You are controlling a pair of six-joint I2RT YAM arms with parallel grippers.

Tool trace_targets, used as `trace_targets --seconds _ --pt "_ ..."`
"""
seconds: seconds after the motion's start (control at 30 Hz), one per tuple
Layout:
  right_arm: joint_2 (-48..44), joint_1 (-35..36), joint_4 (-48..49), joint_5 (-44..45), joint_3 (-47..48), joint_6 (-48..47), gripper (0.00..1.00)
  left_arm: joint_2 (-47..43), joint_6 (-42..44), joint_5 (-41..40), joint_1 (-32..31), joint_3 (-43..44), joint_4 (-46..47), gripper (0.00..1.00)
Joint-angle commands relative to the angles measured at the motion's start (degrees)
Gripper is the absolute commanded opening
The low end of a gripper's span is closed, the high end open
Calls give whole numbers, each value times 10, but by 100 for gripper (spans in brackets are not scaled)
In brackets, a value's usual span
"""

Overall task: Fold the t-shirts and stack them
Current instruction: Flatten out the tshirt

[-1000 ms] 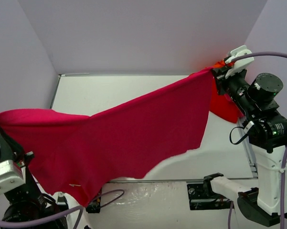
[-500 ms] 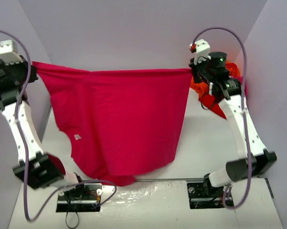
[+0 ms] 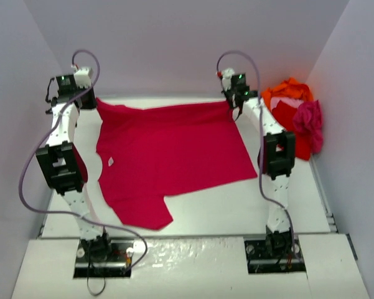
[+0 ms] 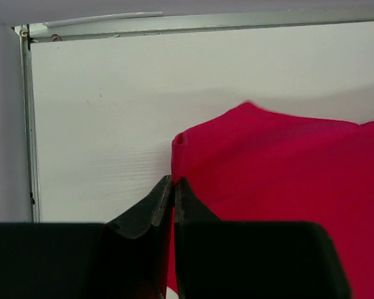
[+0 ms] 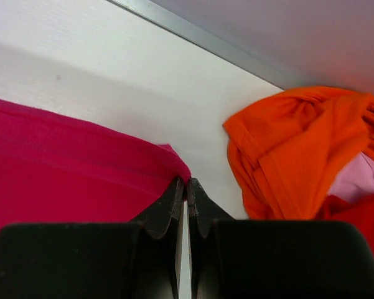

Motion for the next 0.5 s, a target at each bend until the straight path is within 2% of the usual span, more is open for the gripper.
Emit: trace_targets --seconds 0.0,0.27,0.47 --pt "47 -5 24 37 71 -15 0 5 42 -45 -17 75 -12 0" --pt "79 -3 24 35 94 -21 0 48 67 -79 -44 115 -39 0" --pt "85 -3 24 40 112 -33 0 44 74 -87 -49 134 -56 0"
